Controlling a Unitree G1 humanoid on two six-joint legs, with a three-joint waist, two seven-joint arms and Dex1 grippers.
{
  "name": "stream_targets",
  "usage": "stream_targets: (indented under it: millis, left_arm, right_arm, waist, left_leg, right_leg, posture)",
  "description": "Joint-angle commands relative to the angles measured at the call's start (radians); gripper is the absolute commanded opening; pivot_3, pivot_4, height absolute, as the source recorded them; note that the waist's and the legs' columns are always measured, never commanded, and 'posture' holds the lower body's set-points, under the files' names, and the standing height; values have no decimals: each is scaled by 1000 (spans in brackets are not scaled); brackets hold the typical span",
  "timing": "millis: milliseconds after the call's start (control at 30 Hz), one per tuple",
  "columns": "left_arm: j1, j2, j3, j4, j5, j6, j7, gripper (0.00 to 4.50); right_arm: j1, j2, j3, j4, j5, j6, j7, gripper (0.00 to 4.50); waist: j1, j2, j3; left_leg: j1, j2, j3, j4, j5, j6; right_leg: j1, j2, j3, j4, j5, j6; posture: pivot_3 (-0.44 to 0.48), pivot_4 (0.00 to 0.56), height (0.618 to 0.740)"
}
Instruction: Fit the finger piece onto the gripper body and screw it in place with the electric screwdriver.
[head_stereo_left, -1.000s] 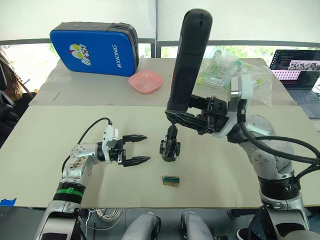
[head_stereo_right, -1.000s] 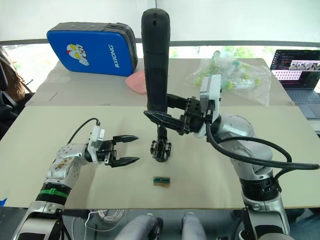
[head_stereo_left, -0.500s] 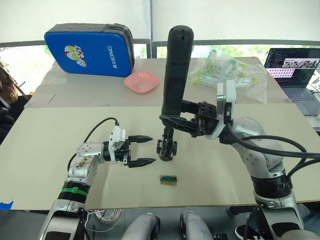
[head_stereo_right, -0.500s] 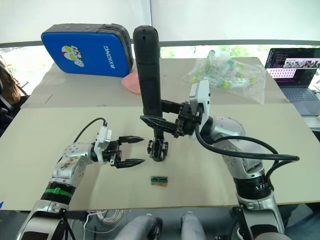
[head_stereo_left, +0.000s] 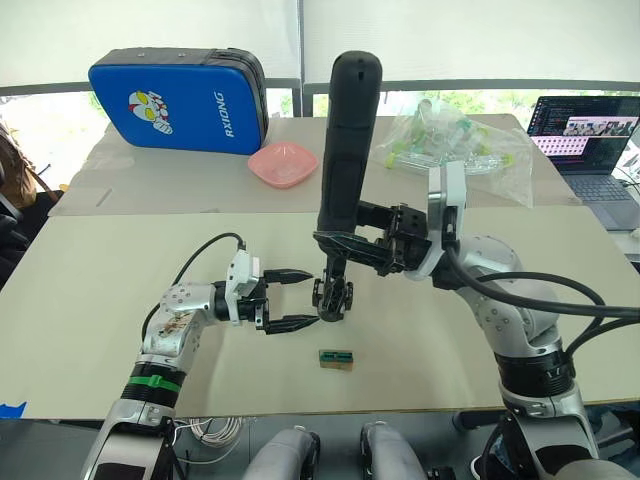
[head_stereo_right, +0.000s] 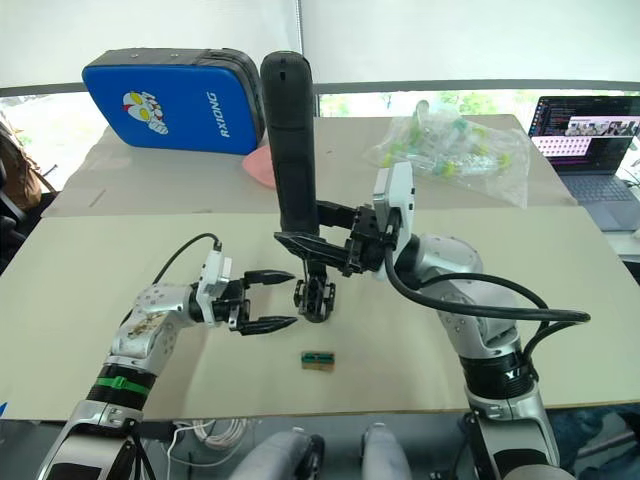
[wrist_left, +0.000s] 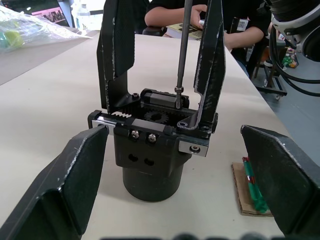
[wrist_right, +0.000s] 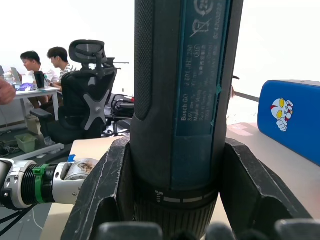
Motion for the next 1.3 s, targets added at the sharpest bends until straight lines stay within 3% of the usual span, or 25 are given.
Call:
stream_targets:
  millis: [33,1300]
  left_arm:
    - [4,10,4,-44,0,2,7,4500]
    - [19,1,-1,-43,27,-26,35,4500]
  right_arm:
    - [-21,13,-9,-28,8,-6,5,1945]
    - [-5,19,1,-12,-41,-5,34,1945]
  waist:
    - [0,0,0]
    - [-1,0,0]
  left_leg:
    - [0,0,0,0,0,0]
    - [0,0,0,0,1,-2]
  right_leg:
    - [0,0,0,0,0,0]
    - [0,0,1,7,0,-1]
  posture:
    - [0,150,740]
    - [0,150,740]
